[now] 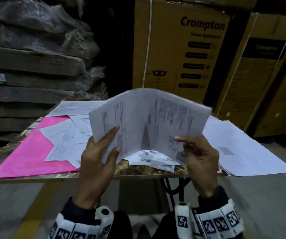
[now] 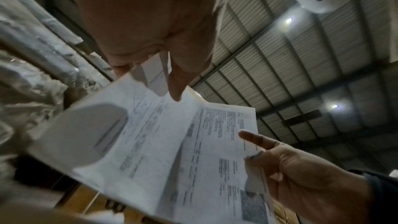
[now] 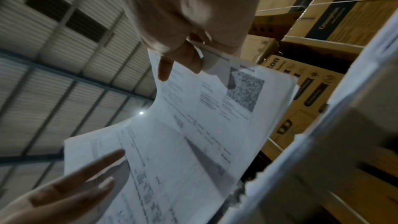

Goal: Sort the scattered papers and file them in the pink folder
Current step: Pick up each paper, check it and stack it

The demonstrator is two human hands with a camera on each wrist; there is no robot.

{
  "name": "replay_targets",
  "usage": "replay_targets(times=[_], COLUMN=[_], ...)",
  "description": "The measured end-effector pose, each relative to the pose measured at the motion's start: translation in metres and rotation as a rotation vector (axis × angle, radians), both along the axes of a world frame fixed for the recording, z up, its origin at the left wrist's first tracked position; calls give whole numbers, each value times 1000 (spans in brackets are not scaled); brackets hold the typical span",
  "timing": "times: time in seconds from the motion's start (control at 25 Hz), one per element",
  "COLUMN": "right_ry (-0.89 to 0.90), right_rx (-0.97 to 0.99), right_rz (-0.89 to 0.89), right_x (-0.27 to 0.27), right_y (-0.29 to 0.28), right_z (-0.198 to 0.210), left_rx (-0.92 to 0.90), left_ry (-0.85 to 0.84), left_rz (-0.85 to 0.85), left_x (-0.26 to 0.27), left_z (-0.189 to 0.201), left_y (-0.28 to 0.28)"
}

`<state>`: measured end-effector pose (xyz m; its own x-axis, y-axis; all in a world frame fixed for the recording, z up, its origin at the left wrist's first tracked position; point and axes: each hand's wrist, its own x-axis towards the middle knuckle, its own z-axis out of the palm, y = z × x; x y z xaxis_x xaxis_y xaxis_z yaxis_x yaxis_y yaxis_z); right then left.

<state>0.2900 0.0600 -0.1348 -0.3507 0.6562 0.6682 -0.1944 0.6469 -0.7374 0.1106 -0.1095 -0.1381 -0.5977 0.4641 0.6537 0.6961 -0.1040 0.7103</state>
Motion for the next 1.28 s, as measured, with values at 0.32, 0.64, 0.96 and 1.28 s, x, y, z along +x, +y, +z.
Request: replay_targets(times=[0.32, 0.64, 0.96, 1.28], right_ry=[-151, -162, -147, 177], right_rx=[-117, -111, -92, -362], right_rz=[-24, 42, -99, -192], right_x=[0, 16, 36, 32], right_y=[4, 4, 16, -21], right_z=[-18, 4, 21, -15], left_rx=[-70, -20, -70, -158], left_ry=[-54, -281, -103, -335], left_rz=[0, -9, 48, -252], left_x=[-7, -11, -10, 60], left_z=[-16, -22, 1, -10], left_y=[11, 7, 9, 16])
